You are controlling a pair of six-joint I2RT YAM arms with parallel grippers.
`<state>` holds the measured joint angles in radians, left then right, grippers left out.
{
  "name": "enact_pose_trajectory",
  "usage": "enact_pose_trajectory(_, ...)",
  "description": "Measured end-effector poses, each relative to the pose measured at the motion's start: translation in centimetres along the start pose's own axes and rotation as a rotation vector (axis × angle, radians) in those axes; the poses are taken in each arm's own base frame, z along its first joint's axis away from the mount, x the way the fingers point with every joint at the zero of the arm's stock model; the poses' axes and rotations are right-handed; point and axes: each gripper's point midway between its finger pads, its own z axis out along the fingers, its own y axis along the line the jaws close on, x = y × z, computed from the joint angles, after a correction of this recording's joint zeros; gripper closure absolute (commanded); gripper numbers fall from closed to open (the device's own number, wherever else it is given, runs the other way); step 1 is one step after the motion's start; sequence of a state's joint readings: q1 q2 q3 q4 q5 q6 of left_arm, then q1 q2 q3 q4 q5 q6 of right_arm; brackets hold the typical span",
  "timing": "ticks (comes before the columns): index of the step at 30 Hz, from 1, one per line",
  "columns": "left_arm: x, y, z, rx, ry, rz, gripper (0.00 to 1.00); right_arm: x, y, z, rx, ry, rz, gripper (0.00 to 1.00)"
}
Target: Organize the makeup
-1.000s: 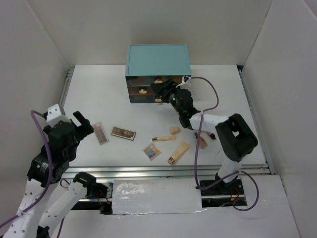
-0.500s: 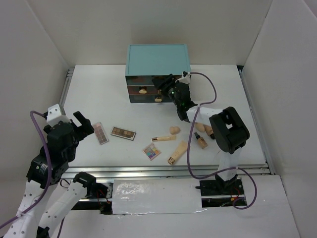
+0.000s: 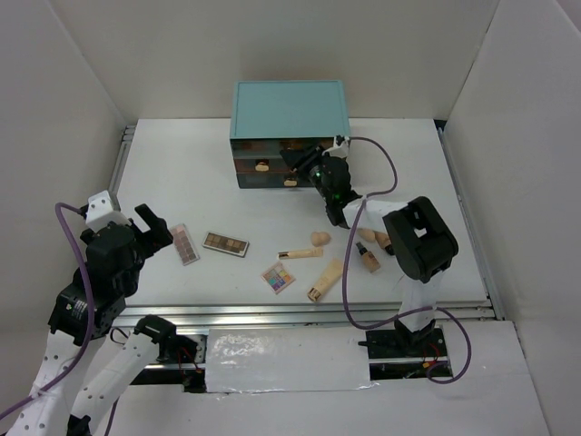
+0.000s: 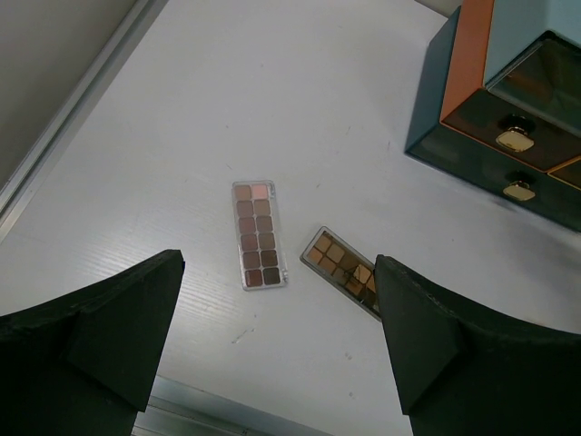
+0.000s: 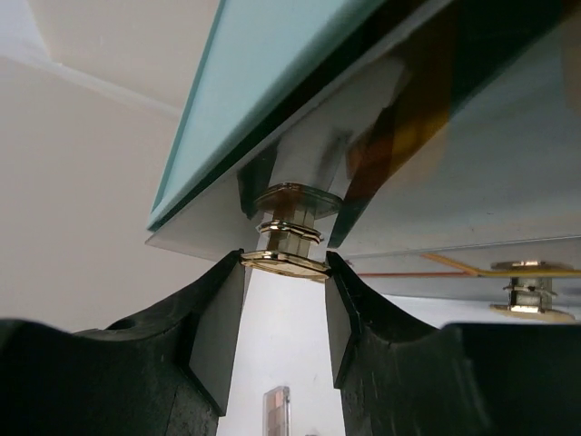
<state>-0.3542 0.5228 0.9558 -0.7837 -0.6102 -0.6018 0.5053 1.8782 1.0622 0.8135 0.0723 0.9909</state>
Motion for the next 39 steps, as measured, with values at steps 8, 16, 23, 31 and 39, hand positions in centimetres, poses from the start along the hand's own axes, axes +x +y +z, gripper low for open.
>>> enact_pose_trajectory(8, 0.0, 0.0, 0.0, 0.002, 0.001, 0.0, 0.01, 0.6, 0.4, -3.2, -0.028, 0.012, 0.021, 0.82)
enact_pose_trajectory(16, 0.1, -0.1, 0.1, -0.001, 0.007, 0.004, 0.01, 2.0, 1.3, -7.1, -0.031, 0.038, 0.064, 0.82)
enact_pose_trajectory(23, 0.1, -0.1, 0.1, -0.001, 0.007, 0.004, 0.01, 2.8, 2.0, -9.2, 0.004, 0.025, 0.075, 0.67)
enact_pose_trajectory(31, 0.4, -0.2, 0.4, -0.009, 0.019, 0.014, 0.01, 2.9, 2.1, -11.5, 0.001, 0.037, 0.119, 0.0)
enact_pose_trajectory(39, 0.8, -0.9, 0.7, 0.023, 0.045, 0.046, 0.01, 0.4, 4.9, -17.7, -0.003, 0.035, 0.127, 0.0)
